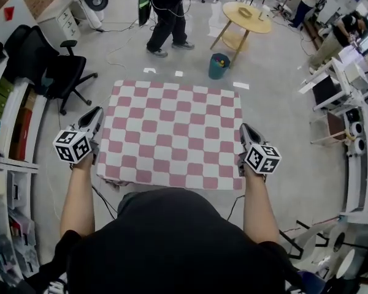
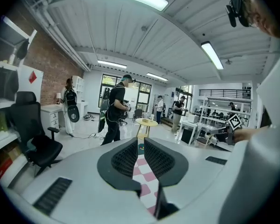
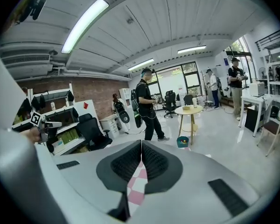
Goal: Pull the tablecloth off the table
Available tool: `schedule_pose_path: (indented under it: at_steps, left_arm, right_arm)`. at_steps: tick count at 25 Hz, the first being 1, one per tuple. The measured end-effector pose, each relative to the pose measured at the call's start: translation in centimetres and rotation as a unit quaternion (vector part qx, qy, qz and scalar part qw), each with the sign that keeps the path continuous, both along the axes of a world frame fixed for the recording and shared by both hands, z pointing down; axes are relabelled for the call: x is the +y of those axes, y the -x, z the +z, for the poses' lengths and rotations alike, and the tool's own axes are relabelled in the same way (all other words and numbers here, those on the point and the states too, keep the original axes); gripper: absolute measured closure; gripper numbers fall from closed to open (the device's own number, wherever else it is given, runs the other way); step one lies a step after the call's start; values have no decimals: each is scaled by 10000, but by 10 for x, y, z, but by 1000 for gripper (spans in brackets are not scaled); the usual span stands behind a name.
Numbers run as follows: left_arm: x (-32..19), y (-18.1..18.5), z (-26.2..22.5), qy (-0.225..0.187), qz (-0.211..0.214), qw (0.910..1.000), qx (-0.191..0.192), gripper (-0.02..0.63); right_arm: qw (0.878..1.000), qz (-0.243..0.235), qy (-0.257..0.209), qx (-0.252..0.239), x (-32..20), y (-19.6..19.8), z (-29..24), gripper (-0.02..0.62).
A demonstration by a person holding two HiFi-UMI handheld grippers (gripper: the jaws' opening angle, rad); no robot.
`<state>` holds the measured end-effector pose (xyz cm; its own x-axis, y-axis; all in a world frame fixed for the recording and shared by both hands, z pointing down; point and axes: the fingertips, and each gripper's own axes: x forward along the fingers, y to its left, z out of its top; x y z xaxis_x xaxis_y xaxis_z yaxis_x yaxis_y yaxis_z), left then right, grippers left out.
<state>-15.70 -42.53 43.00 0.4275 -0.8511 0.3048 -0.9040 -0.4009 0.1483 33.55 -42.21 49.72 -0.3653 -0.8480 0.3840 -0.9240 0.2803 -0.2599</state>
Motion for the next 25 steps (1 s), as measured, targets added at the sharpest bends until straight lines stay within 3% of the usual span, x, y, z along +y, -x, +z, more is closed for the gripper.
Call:
schedule_pose_path:
  at_steps: [9, 25]
  left_arm:
    - [1, 4, 0, 71, -327, 9994, -48, 552]
    - [-44, 69, 23, 202, -74, 9996, 186, 552]
  right_arm:
    - [9993, -304, -222, 3, -39, 10, -15, 564]
    - [9996, -94, -105, 249, -50, 78, -18, 563]
